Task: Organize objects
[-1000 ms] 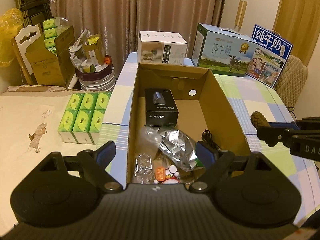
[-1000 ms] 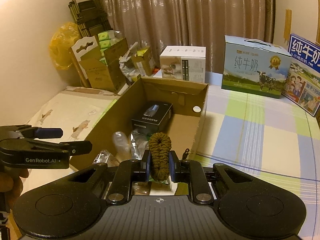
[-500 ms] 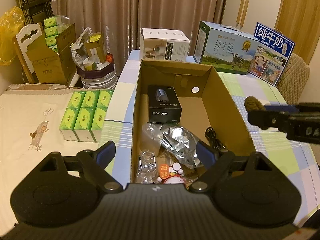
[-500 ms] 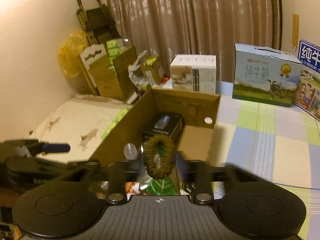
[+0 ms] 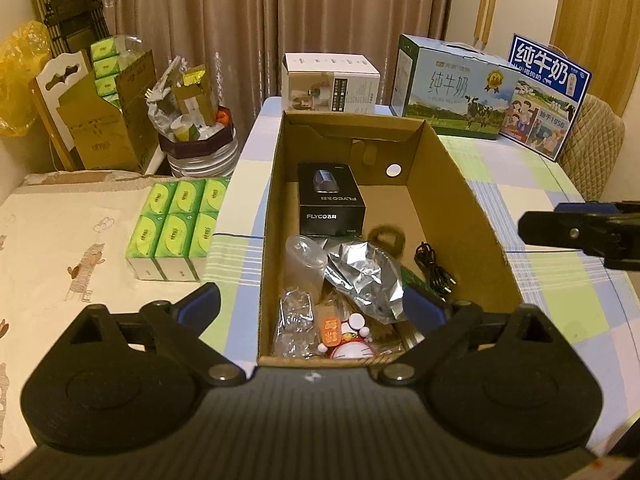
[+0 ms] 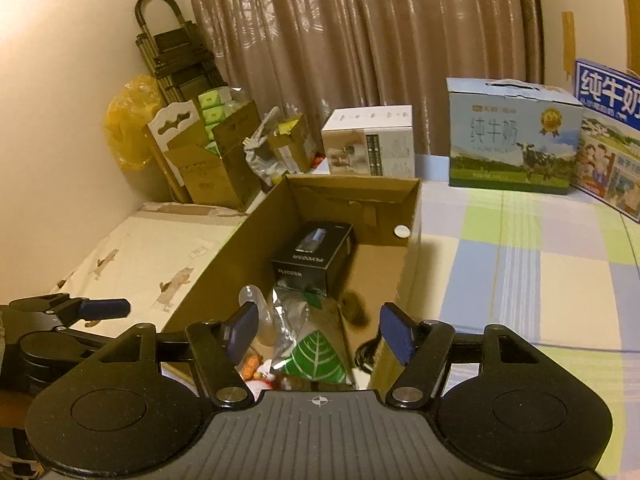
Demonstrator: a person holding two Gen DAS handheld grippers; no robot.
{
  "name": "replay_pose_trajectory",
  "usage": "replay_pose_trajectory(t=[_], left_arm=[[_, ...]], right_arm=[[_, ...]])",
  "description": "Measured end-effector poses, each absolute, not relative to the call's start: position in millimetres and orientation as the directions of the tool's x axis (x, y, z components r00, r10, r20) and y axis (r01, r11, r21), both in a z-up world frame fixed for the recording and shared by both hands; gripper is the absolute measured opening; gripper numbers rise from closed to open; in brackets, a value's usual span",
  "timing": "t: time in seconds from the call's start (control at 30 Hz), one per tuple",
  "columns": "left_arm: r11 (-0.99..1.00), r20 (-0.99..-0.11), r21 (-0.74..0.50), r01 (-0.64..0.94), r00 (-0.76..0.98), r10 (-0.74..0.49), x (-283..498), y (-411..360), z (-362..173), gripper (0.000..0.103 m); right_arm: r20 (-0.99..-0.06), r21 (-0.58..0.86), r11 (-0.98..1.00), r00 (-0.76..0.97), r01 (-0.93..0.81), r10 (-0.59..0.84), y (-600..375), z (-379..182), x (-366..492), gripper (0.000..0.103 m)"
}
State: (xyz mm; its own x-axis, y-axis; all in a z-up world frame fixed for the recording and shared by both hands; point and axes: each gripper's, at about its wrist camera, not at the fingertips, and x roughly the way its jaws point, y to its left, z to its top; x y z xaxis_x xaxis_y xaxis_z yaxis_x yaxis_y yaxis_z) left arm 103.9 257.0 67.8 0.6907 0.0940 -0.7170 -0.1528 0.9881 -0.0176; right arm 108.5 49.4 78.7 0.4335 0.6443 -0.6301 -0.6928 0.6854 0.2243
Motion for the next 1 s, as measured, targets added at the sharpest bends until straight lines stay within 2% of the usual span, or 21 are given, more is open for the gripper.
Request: replay_pose_trajectory(t=[0.1, 0.4, 0.7, 0.77, 1.0], left_arm=[[0.987, -0.710, -0.020, -0.162, 0.697, 0.100, 95, 254, 71, 0.102], [0.990, -0.720, -0.023, -0.138, 0.690, 0.079, 58, 234, 74, 0.102], [0.988, -0.735, -0.040, -0.147, 0.674, 0.071, 16, 215, 75, 0.102], [0.988, -0.731, -0.037, -0.148, 0.679, 0.074, 8, 211, 77, 0.102], [0.990, -0.718, -0.005, -0.140, 0.690, 0.094, -13, 194, 84, 0.102]], right_arm=[[-0.644, 0.215, 0.702, 0.442, -0.679, 0.625, 41, 81, 100, 0.064], [-0.699, 0.182, 0.752, 0.454, -0.634, 0.552, 11, 74, 63, 0.067], [-0.708, 0.184, 0.767, 0.458, -0.615, 0.538, -14, 74, 22, 0.082], [-0.711, 0.198, 0.767, 0.449, -0.610, 0.541, -20, 74, 16, 0.088], [-0.719, 0.177, 0.781, 0.464, -0.599, 0.518, -38, 73, -4, 0.090]])
